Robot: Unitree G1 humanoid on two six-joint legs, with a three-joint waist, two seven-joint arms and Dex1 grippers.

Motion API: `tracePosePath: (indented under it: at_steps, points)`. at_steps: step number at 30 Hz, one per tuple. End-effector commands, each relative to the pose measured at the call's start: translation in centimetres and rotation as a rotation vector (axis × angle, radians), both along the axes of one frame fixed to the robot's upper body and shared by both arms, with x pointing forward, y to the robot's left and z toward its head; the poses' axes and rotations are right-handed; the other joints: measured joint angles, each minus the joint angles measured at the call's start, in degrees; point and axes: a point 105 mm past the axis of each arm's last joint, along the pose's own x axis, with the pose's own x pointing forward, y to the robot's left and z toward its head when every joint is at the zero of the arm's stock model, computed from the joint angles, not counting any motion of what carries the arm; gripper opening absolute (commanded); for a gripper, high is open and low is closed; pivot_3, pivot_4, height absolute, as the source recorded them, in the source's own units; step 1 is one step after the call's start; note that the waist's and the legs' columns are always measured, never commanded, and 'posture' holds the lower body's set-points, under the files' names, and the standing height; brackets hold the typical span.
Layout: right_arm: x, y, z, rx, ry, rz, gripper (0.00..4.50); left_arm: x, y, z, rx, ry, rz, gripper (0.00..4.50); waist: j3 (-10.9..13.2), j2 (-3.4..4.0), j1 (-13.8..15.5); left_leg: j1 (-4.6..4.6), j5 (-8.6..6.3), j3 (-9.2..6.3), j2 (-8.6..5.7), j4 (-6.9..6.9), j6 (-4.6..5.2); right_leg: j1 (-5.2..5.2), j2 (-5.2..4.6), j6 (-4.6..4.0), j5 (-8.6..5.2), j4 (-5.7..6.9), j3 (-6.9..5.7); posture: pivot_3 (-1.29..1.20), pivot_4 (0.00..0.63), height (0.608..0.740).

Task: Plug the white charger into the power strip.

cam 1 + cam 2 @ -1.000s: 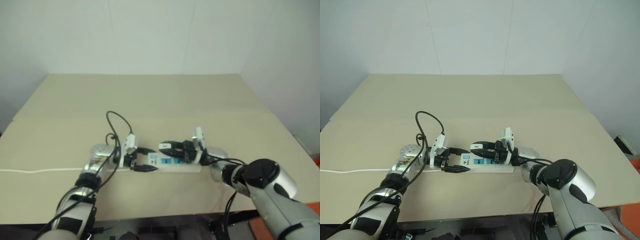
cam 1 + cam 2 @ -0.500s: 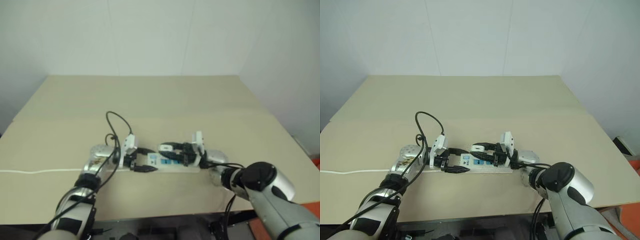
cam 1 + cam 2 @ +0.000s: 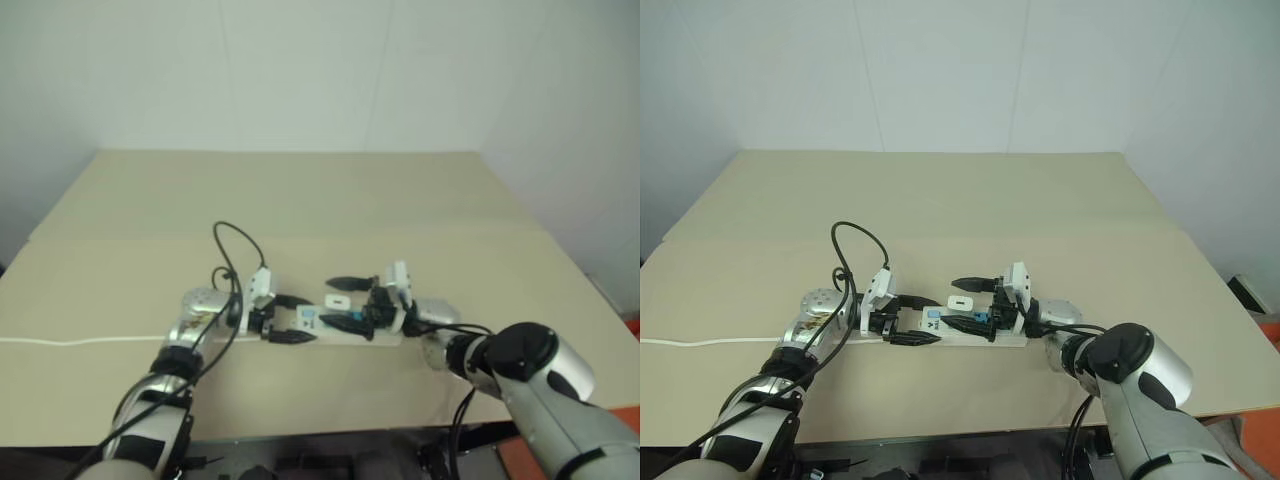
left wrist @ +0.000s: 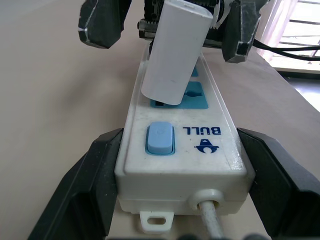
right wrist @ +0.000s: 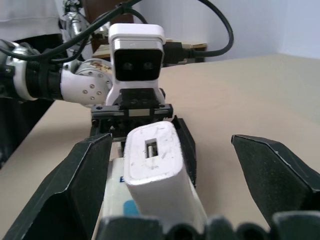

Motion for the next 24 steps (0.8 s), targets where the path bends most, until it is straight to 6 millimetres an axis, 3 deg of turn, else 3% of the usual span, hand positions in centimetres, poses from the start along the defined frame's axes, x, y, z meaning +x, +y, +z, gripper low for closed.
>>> tracePosePath:
  at_steps: [1, 9, 16, 24]
  points:
    - [-1.1, -0.9, -0.6, -0.017, -0.041, 0.022, 4.49, 0.3, -0.1, 1.5, -0.027, -0.051, -0.009, 3.26, 0.01, 0.01, 0.01, -0.04, 0.0, 0.0, 0.0, -0.01, 0.0, -0.03, 0.0, 0.0, 0.0, -0.02, 0.0, 0.0, 0.15, 0.74]
    - [-0.6, -2.6, 1.6, -0.075, -0.306, -0.052, 4.49, 0.2, -0.1, 1.3, -0.022, -0.051, -0.01, 3.26, 0.27, 0.34, 0.02, -0.26, 0.03, 0.02, -0.03, -0.1, -0.05, -0.21, -0.01, 0.0, 0.0, -0.16, 0.0, 0.0, 0.15, 0.74]
    - [0.6, -3.1, 3.8, -0.115, -0.281, -0.004, 4.49, 0.1, 0.0, 1.3, -0.021, -0.05, -0.013, 3.26, 0.55, 0.64, 0.03, -0.32, 0.1, 0.16, -0.05, -0.14, -0.16, -0.22, -0.02, 0.0, 0.0, -0.26, -0.01, 0.0, 0.15, 0.74]
    - [0.7, -2.8, 4.8, -0.142, -0.241, 0.085, 4.49, -0.1, -0.1, 0.9, -0.008, -0.053, -0.018, 3.26, 0.56, 0.65, 0.11, -0.42, 0.14, 0.44, -0.04, -0.24, -0.23, -0.22, -0.02, 0.0, 0.0, -0.27, -0.04, 0.0, 0.15, 0.74]
